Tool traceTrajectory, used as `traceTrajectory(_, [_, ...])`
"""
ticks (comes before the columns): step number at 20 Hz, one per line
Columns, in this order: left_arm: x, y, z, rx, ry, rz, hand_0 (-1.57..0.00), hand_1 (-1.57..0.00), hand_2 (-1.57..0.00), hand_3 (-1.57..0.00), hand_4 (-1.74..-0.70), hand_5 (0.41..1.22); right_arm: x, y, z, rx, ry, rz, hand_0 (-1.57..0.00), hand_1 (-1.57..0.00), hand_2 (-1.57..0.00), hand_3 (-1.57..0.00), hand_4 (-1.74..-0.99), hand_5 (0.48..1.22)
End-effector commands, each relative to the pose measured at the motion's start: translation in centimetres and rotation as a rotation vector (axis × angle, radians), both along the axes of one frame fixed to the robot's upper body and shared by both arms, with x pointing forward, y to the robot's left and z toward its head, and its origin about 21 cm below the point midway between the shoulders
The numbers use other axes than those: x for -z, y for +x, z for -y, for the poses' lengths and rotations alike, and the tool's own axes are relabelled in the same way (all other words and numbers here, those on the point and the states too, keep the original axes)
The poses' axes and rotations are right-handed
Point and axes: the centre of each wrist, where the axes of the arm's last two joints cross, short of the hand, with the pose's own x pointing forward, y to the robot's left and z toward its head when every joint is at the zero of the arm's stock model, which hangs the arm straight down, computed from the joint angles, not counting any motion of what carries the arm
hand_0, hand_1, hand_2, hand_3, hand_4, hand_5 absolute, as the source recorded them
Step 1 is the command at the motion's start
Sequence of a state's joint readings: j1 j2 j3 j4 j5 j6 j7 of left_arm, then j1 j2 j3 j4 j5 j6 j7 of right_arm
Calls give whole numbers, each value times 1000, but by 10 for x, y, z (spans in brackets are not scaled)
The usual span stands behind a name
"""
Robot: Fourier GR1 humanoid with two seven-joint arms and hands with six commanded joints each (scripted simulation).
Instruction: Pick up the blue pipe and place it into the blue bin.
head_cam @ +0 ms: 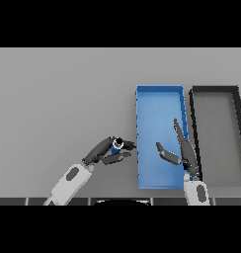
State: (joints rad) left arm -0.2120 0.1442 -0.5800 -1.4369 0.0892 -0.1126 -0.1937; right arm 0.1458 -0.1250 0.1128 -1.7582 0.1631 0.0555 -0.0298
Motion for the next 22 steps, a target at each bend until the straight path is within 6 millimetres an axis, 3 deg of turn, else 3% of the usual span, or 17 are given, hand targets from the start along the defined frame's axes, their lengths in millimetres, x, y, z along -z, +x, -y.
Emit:
traceTrajectory(1, [-9,0,4,6,-8,19,-1512,-1522,-1525,-1446,-1721,1201,2,-2,-3,-4,-7,1,1,1,1,1,-1183,606])
traceTrajectory(8, [-45,-3,16,62,-9,51,-1559,-1561,-1561,-1490,-1737,1217,3,-6,2,3,-10,26,1,1,1,1,-1141,603])
traceTrajectory(12, [-46,-4,20,69,25,43,-1566,-1567,-1567,-1496,-1739,1219,6,-1,4,7,-10,23,1,1,1,1,-1127,605])
traceTrajectory(17, [-41,-5,17,72,35,35,-1569,-1570,-1570,-1495,-1740,1219,12,-3,0,-4,51,10,1,1,1,1,-1176,605])
traceTrajectory(19, [-44,-3,19,71,50,36,-1570,-1570,-1570,-1495,-1741,1220,6,-4,7,-65,125,64,1,1,1,1,-1196,622])
traceTrajectory(22, [-45,-3,18,75,53,30,-1570,-1571,-1571,-1496,-1741,1220,-30,-1,20,-262,253,120,1,1,1,1,-1231,572])
